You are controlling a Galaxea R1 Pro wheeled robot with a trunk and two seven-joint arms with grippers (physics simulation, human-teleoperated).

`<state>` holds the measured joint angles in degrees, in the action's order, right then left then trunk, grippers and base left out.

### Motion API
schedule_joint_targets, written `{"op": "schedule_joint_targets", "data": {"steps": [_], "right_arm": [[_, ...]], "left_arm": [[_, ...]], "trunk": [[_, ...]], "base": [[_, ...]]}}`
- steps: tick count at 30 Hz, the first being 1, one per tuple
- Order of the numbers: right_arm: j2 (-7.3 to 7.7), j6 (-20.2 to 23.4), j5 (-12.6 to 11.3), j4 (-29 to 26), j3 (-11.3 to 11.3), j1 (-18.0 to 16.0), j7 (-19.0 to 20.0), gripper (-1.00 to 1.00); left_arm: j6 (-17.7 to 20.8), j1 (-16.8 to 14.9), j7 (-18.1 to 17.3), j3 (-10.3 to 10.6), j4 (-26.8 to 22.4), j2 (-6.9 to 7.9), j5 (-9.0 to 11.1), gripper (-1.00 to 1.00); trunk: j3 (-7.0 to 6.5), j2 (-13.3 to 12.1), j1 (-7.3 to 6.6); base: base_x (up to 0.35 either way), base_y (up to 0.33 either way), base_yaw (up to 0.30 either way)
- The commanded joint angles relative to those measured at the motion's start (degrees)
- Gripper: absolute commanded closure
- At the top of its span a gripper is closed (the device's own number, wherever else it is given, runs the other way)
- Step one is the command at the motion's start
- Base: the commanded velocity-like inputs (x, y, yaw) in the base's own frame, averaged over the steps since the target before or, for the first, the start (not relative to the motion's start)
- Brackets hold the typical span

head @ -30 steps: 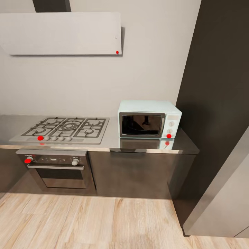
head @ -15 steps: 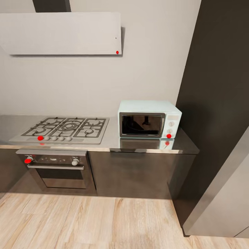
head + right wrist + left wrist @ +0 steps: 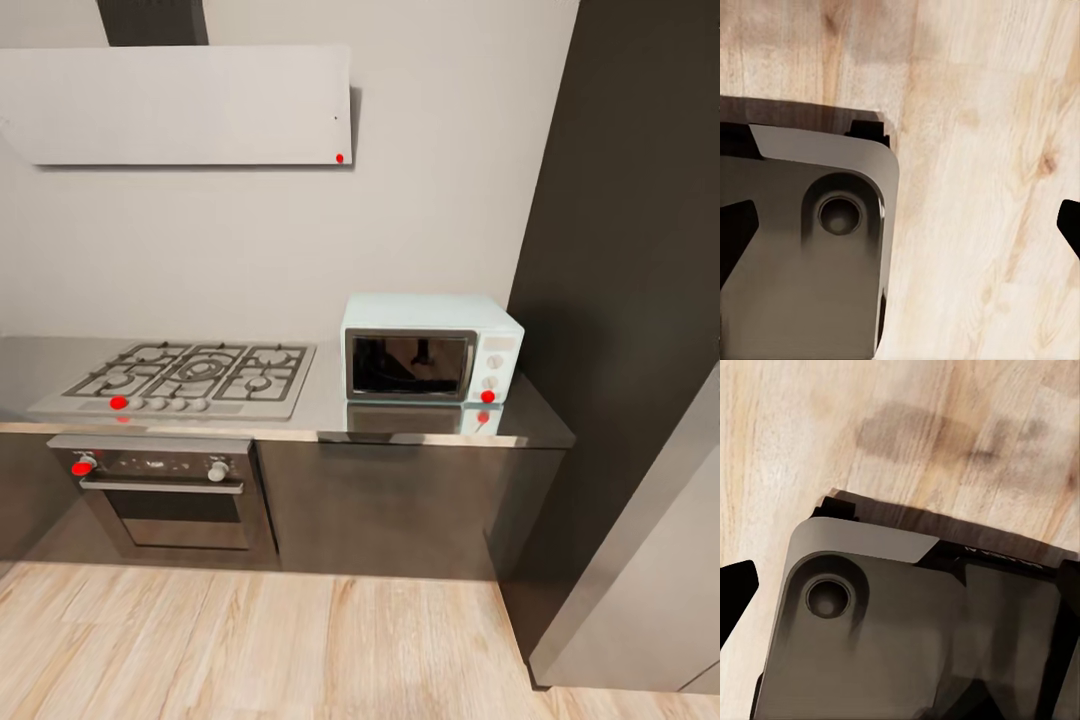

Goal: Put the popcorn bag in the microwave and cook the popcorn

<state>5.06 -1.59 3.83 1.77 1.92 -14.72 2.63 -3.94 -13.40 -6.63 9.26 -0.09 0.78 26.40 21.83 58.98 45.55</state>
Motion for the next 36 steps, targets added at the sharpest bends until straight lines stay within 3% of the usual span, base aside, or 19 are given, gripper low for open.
{"op": "schedule_joint_targets", "data": {"steps": [1,15,20,24,25,26,28,30,32,34,35,36], "right_arm": [[0.02,-0.17,0.39,0.16,0.14,-0.07,0.10,-1.00],[-0.26,-0.13,0.60,-1.06,-0.07,-0.12,0.36,-1.00],[-0.23,0.96,1.01,-9.97,-0.07,-0.13,0.52,-1.00],[-0.23,4.40,1.08,-16.04,-0.05,-0.14,0.53,-1.00],[-0.23,6.42,1.05,-18.84,-0.06,-0.14,0.55,-1.00],[-0.19,10.63,0.92,-25.09,-0.13,-0.14,0.61,-1.00],[-0.16,12.60,0.86,-28.48,-0.15,-0.14,0.59,-1.00],[-0.14,17.32,0.83,-36.63,-0.20,-0.14,0.62,-1.00],[-0.14,19.43,0.82,-39.77,-0.26,-0.14,0.61,-1.00],[-0.14,26.66,0.54,-51.08,-0.38,-0.14,0.62,-1.00],[-0.21,31.99,0.33,-62.41,-0.49,-0.14,0.61,-1.00],[-0.22,32.47,0.32,-64.72,-0.50,-0.14,0.58,-1.00]], "left_arm": [[-0.19,-0.05,-0.27,0.49,0.09,0.01,0.58,-1.00],[-0.19,-0.05,-0.23,0.47,0.09,0.01,0.59,-1.00],[-0.19,-0.05,-0.23,0.46,0.09,0.01,0.66,-1.00],[-0.19,-0.05,-0.23,0.46,0.09,0.01,0.67,-1.00],[-0.19,-0.05,-0.22,0.44,0.09,0.01,0.67,-1.00],[-0.19,-0.05,-0.22,0.44,0.09,0.01,0.67,-1.00],[-0.19,-0.05,-0.22,0.42,0.09,0.01,0.67,-1.00],[-0.19,-0.05,-0.22,0.41,0.09,0.01,0.67,-1.00],[-0.19,-0.05,-0.22,0.41,0.09,0.01,0.67,-1.00],[-0.19,-0.05,-0.22,0.41,0.09,0.01,0.67,-1.00],[-0.19,-0.05,-0.22,0.41,0.09,0.01,0.67,-1.00],[-0.19,-0.05,-0.22,0.41,0.09,0.01,0.67,-1.00]], "trunk": [[-0.03,0.04,0.00],[-0.20,0.04,0.00],[-0.20,0.04,0.00],[-0.20,0.04,0.00],[-0.20,0.04,0.00],[-0.20,0.04,0.00],[-0.20,0.04,0.00],[-0.20,0.04,0.00],[-0.20,0.04,0.00],[-0.20,0.04,0.00],[-0.20,0.04,0.00],[-0.20,0.04,0.00]], "base": [[0.000,0.000,0.000],[0.000,0.000,0.000],[0.000,0.000,0.000],[0.000,0.000,0.000],[0.000,0.000,0.000],[0.000,0.000,0.000],[0.000,0.000,0.000],[0.000,0.000,0.000],[0.000,0.000,0.000],[0.000,0.000,0.000],[0.000,0.000,0.000],[0.000,0.000,0.000]]}}
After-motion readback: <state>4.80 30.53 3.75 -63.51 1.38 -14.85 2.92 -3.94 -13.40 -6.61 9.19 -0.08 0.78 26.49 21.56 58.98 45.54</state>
